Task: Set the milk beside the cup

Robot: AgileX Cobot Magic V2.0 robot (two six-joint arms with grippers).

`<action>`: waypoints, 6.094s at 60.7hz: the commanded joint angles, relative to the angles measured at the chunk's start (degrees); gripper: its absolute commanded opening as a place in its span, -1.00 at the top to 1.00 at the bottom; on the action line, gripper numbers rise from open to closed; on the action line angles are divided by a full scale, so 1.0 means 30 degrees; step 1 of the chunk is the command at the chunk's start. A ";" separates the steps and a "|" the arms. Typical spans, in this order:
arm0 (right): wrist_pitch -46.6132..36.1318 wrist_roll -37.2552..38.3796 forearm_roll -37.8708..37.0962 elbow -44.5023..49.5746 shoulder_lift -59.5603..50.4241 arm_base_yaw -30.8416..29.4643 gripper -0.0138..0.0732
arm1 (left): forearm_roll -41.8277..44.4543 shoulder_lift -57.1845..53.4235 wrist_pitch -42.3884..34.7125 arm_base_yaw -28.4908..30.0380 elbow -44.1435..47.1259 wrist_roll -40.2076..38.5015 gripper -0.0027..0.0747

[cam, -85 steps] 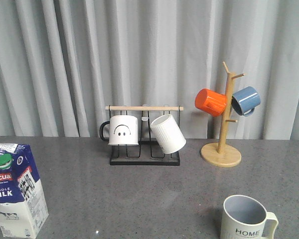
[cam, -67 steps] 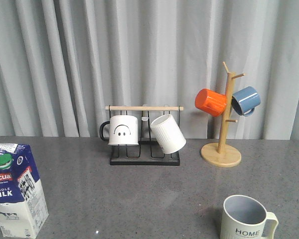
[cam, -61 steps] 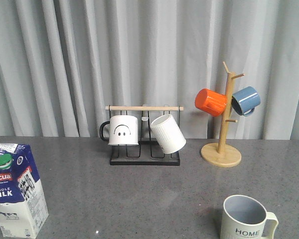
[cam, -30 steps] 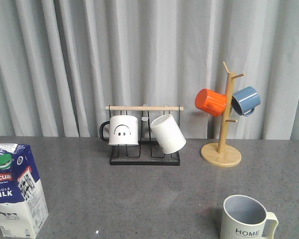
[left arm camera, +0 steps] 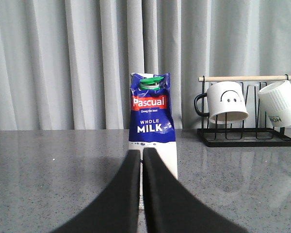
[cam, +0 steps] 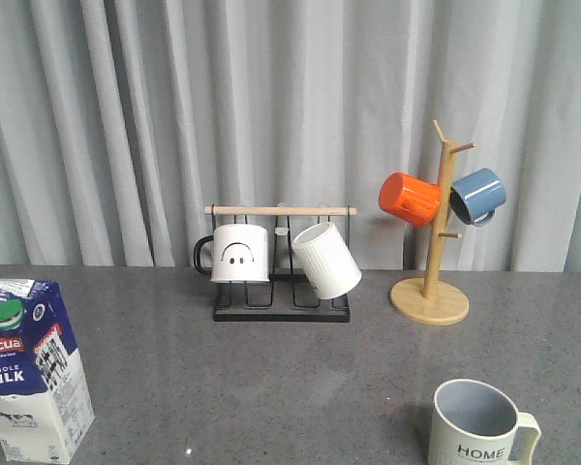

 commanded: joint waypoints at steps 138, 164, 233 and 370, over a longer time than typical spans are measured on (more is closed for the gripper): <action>0.7278 -0.3673 0.0468 -1.3353 1.7114 -0.0033 -0.44 | 0.4494 0.9198 0.3575 -0.0039 -0.9752 -0.6923 -0.06; 0.5716 -0.3974 0.0602 -1.3353 2.1269 -0.0033 -0.44 | 0.4534 0.9269 0.3593 -0.0039 -0.9734 -0.6923 -0.05; -0.0810 -0.4295 0.0797 -1.3601 2.7731 -0.0017 -0.42 | 0.4534 0.9269 0.3593 -0.0039 -0.9734 -0.6923 -0.05; 0.3117 -0.4246 0.0615 -1.6963 2.8738 0.7786 0.08 | 0.4534 0.9269 0.4809 -0.0039 -0.9734 -0.6940 -0.05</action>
